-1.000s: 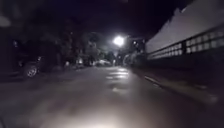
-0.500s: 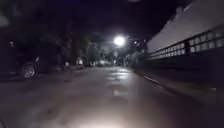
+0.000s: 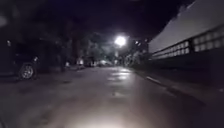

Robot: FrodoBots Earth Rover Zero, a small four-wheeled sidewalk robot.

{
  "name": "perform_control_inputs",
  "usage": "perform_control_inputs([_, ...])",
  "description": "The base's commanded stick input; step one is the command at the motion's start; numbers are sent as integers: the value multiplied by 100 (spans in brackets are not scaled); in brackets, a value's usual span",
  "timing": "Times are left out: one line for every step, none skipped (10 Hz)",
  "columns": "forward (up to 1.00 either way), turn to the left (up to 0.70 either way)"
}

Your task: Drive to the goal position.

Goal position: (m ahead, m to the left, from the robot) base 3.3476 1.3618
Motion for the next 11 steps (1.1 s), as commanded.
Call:
perform_control_inputs([50, 0])
perform_control_inputs([50, 0])
perform_control_inputs([50, 0])
perform_control_inputs([50, 0])
perform_control_inputs([50, 0])
perform_control_inputs([50, 0])
perform_control_inputs([50, 0])
perform_control_inputs([50, 0])
perform_control_inputs([50, 0])
perform_control_inputs([50, 0])
perform_control_inputs([50, 0])
